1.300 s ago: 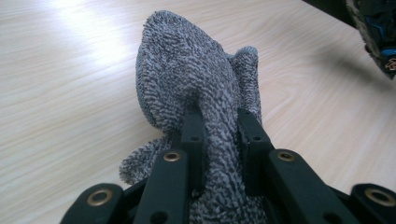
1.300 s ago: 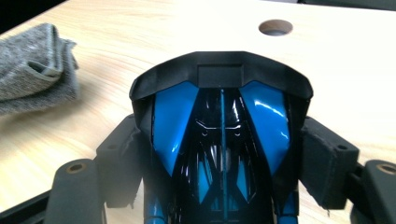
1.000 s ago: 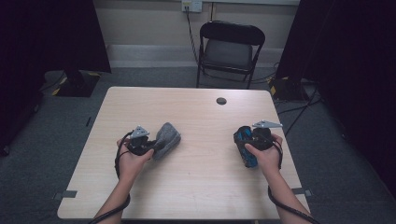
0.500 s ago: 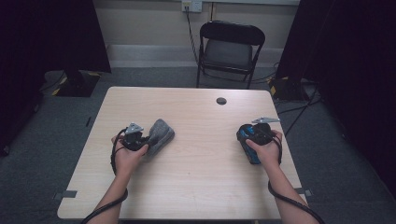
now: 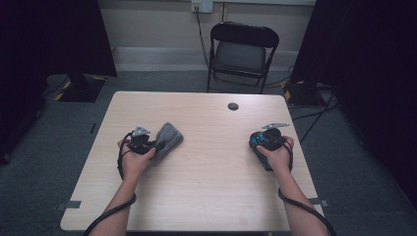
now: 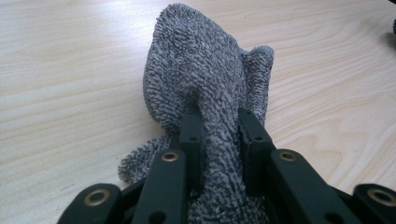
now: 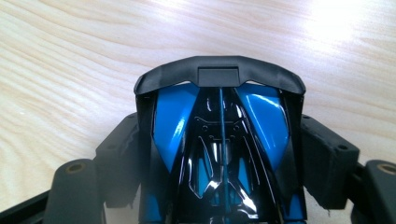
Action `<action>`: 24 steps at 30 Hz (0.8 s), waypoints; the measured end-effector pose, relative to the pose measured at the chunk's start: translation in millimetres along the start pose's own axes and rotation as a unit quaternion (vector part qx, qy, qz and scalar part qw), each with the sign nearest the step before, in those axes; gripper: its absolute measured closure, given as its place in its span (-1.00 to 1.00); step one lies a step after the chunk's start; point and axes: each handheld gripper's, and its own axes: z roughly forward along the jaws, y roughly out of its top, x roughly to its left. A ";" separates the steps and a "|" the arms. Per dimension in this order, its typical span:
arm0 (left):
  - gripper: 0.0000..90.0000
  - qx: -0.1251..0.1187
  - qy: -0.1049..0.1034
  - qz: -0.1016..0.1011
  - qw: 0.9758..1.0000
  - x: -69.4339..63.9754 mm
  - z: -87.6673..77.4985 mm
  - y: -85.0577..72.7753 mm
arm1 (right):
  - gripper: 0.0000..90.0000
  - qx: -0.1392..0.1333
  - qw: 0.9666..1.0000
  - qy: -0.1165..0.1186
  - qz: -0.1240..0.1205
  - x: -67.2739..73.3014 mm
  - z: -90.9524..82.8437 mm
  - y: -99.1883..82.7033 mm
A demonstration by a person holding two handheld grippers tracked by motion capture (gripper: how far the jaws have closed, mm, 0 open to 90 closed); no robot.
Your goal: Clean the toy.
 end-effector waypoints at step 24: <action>0.20 -0.002 0.017 0.018 1.000 -1.4 6.0 0.3 | -0.45 -0.004 1.000 -0.004 -0.009 1.0 8.1 -4.6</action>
